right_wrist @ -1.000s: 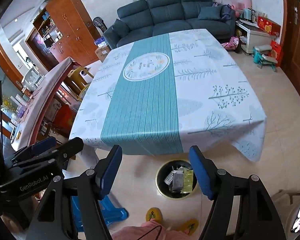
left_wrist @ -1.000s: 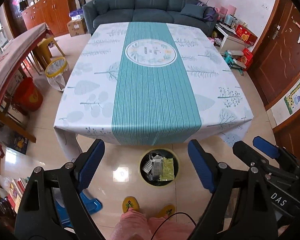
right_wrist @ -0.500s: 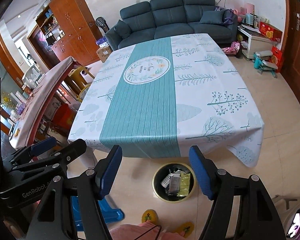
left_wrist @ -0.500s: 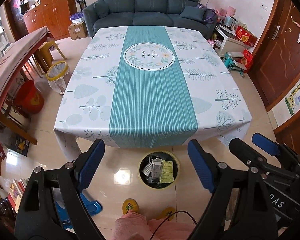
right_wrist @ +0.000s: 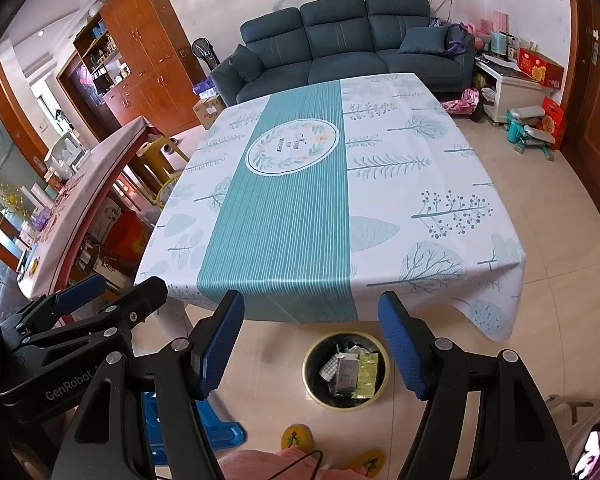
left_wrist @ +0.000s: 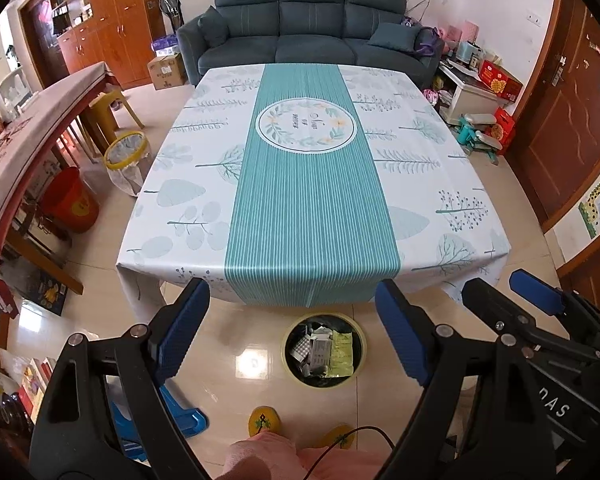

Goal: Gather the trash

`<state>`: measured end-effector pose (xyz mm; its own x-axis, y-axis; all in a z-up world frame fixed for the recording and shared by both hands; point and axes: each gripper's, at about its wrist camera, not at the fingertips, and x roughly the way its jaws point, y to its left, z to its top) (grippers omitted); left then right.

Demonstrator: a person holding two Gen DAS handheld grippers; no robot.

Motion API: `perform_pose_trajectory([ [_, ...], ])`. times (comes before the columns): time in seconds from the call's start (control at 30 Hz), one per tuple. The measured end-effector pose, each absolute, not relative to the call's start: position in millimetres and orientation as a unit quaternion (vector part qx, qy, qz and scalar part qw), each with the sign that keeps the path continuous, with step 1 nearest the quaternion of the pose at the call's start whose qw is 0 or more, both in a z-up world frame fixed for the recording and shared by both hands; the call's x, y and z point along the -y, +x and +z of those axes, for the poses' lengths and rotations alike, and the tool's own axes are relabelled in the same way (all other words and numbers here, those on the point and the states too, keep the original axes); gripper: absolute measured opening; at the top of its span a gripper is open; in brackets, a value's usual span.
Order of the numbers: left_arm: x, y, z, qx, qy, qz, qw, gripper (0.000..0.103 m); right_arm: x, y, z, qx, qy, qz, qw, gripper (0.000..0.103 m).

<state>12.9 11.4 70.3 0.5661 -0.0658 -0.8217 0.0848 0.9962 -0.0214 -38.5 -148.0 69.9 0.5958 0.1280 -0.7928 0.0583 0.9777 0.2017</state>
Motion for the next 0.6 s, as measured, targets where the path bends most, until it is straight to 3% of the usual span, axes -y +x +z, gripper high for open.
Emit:
perform_pose_trajectory([
  [0.6,-9.9,12.8,72.2,-0.465,0.009,-0.04,0.885,0.082,150.1,-37.2,72.7,-0.448,0.098,0.023,0.888,0.071],
])
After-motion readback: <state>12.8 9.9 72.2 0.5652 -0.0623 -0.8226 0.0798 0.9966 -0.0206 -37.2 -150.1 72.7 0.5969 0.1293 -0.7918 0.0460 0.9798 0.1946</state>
